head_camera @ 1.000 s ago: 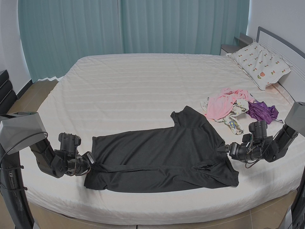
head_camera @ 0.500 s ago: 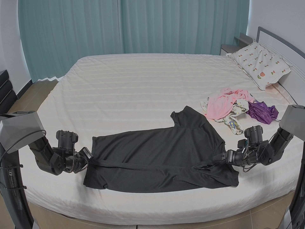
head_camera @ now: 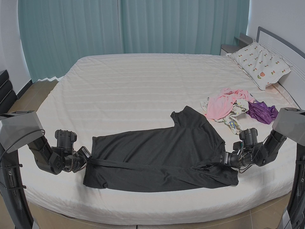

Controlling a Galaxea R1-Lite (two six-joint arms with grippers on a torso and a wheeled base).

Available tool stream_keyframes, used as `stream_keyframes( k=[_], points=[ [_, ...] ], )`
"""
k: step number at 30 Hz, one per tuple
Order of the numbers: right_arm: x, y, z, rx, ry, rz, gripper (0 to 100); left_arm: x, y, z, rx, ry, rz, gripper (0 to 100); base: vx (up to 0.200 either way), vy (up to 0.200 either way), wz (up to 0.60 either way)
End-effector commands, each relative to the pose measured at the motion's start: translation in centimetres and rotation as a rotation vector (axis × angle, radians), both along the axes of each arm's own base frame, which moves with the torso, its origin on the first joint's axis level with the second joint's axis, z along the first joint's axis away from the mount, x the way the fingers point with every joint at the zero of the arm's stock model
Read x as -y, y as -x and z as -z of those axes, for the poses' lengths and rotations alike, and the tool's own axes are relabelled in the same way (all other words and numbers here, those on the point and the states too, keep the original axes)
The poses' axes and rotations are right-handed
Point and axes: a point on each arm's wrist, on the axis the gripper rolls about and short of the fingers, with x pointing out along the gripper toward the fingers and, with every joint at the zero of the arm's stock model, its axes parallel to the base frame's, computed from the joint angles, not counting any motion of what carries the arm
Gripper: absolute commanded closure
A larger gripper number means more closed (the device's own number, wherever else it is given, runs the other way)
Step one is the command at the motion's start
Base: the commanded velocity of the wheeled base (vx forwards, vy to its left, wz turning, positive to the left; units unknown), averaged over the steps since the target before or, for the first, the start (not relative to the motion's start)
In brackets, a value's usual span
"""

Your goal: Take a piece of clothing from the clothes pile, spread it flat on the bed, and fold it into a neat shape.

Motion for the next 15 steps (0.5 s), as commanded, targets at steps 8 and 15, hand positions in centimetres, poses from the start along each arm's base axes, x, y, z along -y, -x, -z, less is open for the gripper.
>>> stream_keyframes(
  k=[8,15],
  points=[
    [0.0,-0.2,0.7,-0.015,-0.007,0.010,100,0.0,0.0,0.2,-0.005,0.000,0.000,100,0.000,0.000,0.00],
    [0.9,-0.4,-0.4,0.014,-0.013,0.039,100,0.0,0.1,0.2,-0.006,0.000,0.000,100,0.000,0.000,0.00]
  ],
)
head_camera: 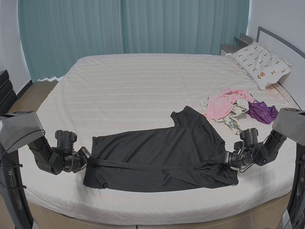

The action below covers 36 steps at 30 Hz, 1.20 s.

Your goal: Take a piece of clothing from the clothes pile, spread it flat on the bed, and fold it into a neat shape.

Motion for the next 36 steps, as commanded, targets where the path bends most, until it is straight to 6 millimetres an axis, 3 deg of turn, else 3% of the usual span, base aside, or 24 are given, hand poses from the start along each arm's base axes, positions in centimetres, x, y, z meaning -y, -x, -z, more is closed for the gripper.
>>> stream_keyframes(
  k=[1,12,24,36],
  points=[
    [0.4,-0.2,-0.9,0.029,-0.006,0.017,100,0.0,0.1,0.1,-0.004,0.000,0.000,100,0.000,0.000,0.00],
    [0.9,-1.3,-2.2,0.162,-0.032,0.062,100,0.0,0.0,0.4,-0.013,0.001,0.000,100,0.000,0.000,0.00],
    [1.5,-2.0,-1.6,0.167,-0.037,0.082,100,0.0,-0.2,1.0,-0.026,0.015,-0.016,100,0.000,0.000,0.00],
    [0.8,-2.8,-0.8,0.227,-0.058,0.106,100,0.2,-0.3,1.3,-0.029,0.017,-0.012,100,0.000,0.000,0.00]
  ],
)
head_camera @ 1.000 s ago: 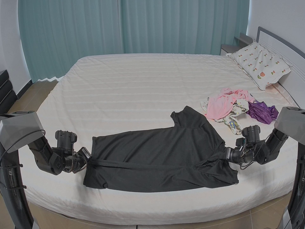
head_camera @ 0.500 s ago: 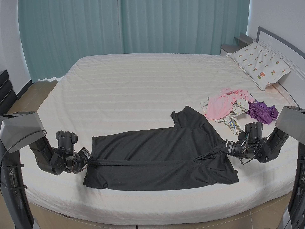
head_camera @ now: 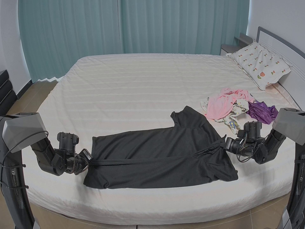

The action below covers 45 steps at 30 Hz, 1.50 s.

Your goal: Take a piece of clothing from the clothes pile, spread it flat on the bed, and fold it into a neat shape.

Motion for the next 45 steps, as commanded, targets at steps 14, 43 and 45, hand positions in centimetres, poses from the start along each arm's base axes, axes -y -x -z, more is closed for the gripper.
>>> stream_keyframes(
  k=[14,43,45],
  points=[
    [-0.3,0.1,-0.2,-0.013,-0.044,0.024,0,-0.5,0.2,-1.3,0.043,0.048,-0.030,0,0.000,0.000,0.00],
    [0.8,10.0,-0.1,-0.259,-0.172,0.208,0,-1.2,7.6,0.3,0.046,0.010,0.361,0,0.000,0.000,0.00],
    [0.8,10.0,-0.3,-0.226,-0.178,0.205,0,-1.1,7.7,0.4,0.037,0.013,0.367,100,0.000,0.000,0.00]
  ],
)
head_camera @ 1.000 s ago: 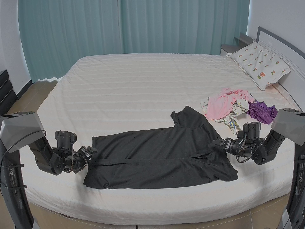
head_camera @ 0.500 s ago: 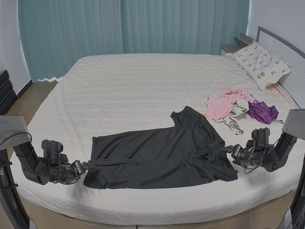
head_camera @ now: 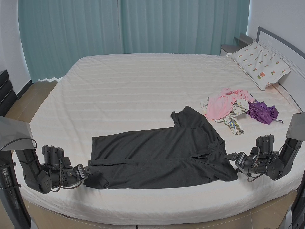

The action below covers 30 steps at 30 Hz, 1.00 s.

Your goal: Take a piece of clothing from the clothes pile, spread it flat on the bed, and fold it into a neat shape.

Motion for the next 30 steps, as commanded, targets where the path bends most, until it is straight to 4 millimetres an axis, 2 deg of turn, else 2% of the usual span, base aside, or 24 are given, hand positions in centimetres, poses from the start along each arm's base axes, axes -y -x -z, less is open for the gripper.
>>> stream_keyframes(
  k=[1,6,13,18,26,30],
  points=[
    [0.2,0.6,0.5,-0.001,0.002,0.004,0,0.4,0.6,1.1,-0.051,0.001,0.017,100,0.000,0.000,0.00],
    [0.2,0.6,0.4,0.011,0.012,-0.002,0,0.6,1.4,2.5,-0.075,-0.089,0.109,100,0.000,0.000,0.00],
    [0.3,0.5,0.1,0.053,0.095,-0.074,0,0.1,2.5,2.7,-0.109,-0.114,0.099,100,0.000,0.000,0.00],
    [0.4,0.5,0.3,0.064,0.132,-0.121,0,-0.3,2.6,2.7,-0.109,-0.116,0.086,100,0.000,0.000,0.00],
    [1.7,0.1,0.0,0.102,0.157,-0.194,0,-0.9,2.2,2.2,-0.072,-0.110,0.052,100,0.000,0.000,0.00],
    [2.3,0.5,0.8,0.051,0.182,-0.225,0,-1.1,2.1,2.3,-0.065,-0.108,0.046,100,0.000,0.000,0.00]
  ],
)
